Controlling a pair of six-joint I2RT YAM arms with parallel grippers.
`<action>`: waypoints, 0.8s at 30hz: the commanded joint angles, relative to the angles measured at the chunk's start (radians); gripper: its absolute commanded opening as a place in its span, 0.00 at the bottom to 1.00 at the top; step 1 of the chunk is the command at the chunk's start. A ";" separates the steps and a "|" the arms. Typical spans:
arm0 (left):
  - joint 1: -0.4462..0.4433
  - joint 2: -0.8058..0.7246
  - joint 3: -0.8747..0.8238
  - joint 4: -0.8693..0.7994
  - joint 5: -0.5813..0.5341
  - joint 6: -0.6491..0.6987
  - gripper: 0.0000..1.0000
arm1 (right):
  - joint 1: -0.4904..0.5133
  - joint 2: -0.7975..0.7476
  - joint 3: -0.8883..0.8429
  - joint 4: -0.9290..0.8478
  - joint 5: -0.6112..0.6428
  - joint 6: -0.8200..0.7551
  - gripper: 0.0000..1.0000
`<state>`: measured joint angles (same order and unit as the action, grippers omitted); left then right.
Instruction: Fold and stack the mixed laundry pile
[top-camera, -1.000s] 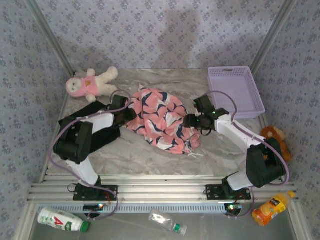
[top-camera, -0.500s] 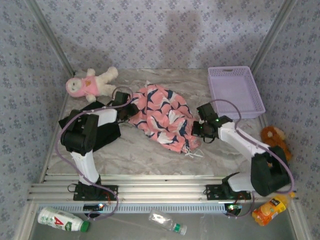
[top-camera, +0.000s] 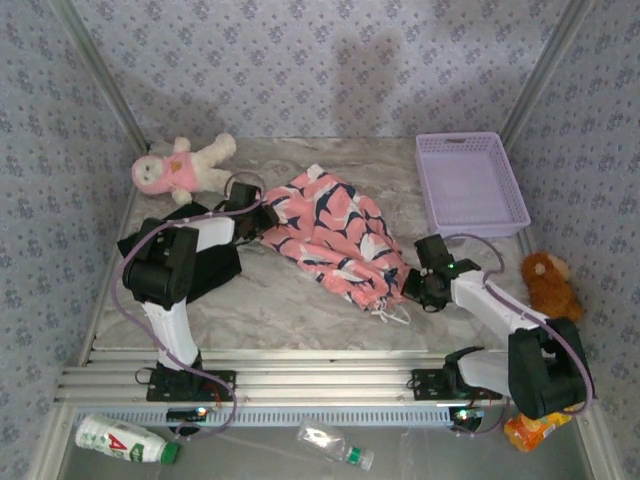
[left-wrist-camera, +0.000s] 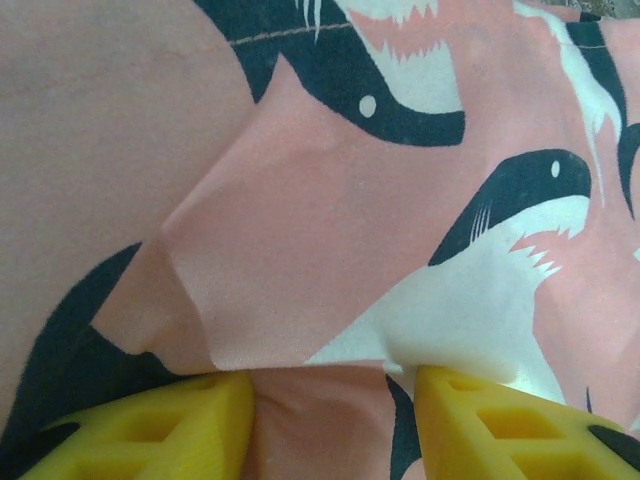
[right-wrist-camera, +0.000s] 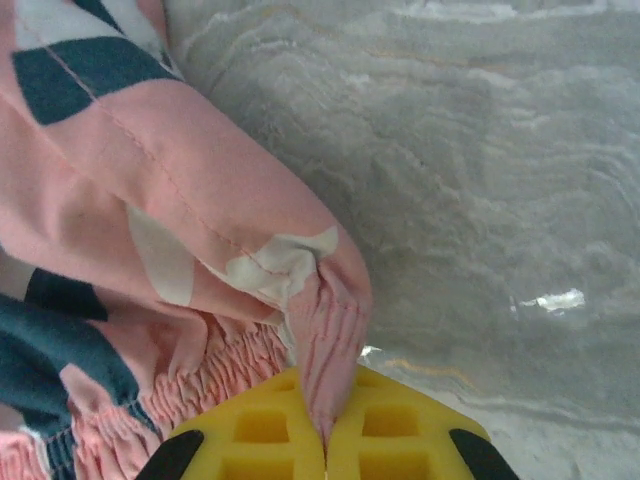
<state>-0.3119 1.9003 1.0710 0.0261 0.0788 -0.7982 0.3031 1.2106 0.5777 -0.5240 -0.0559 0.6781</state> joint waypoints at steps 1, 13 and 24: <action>0.016 0.030 -0.014 -0.101 -0.015 0.006 0.49 | 0.004 0.029 0.033 0.029 0.024 0.016 0.11; -0.049 -0.143 0.091 -0.301 0.095 0.170 0.69 | 0.201 -0.011 0.217 -0.002 0.141 -0.074 0.41; -0.214 -0.227 -0.040 -0.233 0.077 0.056 0.66 | 0.217 0.199 0.412 -0.264 0.532 -0.137 0.41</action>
<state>-0.5194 1.6905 1.0561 -0.2096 0.1509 -0.7033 0.5159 1.4242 0.9348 -0.6262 0.2649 0.5747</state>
